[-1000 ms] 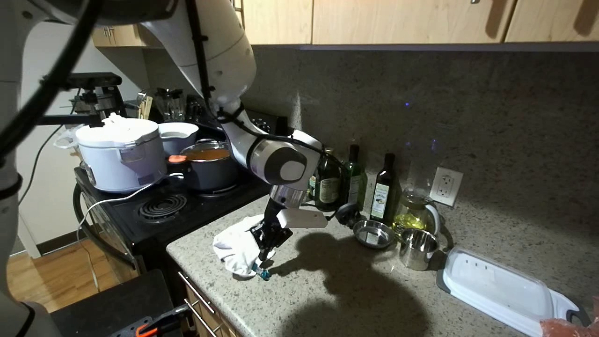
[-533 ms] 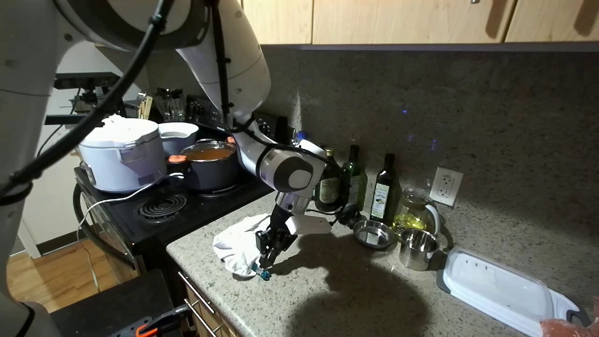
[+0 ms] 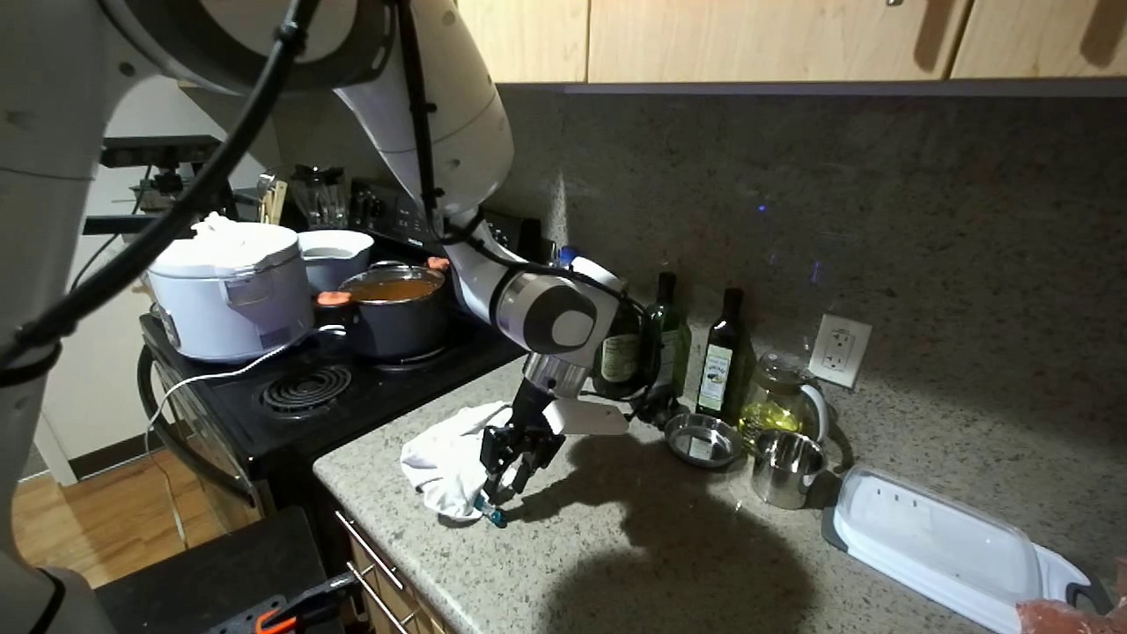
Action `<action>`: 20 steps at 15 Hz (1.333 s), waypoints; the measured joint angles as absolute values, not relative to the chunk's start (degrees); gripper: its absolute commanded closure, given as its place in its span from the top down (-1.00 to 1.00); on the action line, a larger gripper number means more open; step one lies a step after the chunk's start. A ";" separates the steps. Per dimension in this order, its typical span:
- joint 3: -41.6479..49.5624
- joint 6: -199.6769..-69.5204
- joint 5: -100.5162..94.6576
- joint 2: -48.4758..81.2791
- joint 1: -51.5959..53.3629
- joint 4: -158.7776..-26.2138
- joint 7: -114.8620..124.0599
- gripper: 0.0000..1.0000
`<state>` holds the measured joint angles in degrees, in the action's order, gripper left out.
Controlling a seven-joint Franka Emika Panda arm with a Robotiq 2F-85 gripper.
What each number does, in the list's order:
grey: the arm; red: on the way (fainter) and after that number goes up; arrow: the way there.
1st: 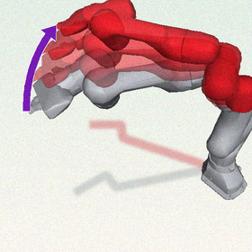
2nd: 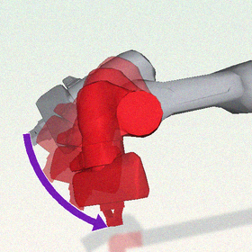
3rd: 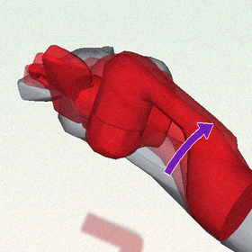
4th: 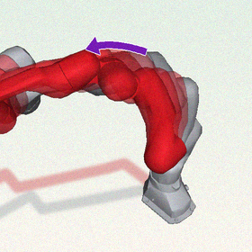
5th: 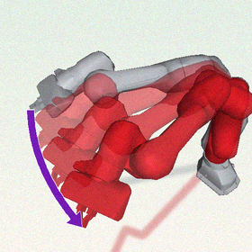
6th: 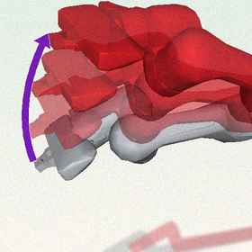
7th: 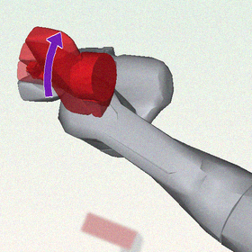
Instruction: Take the wrapper off the towel
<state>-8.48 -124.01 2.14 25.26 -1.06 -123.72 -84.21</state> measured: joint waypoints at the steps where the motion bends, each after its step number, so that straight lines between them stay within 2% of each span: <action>1: -8.39 -123.50 2.14 25.34 -1.09 -123.72 -84.21 0.14; 8: -7.97 -122.23 2.04 26.53 -1.52 -123.68 -84.26 0.13; 13: -7.98 -122.23 2.00 27.96 -1.53 -123.35 -84.56 0.36; 14: -7.98 -122.23 2.00 28.29 -1.54 -123.22 -85.11 0.32; 15: -7.98 -122.23 2.00 28.55 -1.55 -123.10 -85.41 0.39; 20: -7.98 -122.16 2.00 29.49 -1.68 -122.37 -86.49 0.32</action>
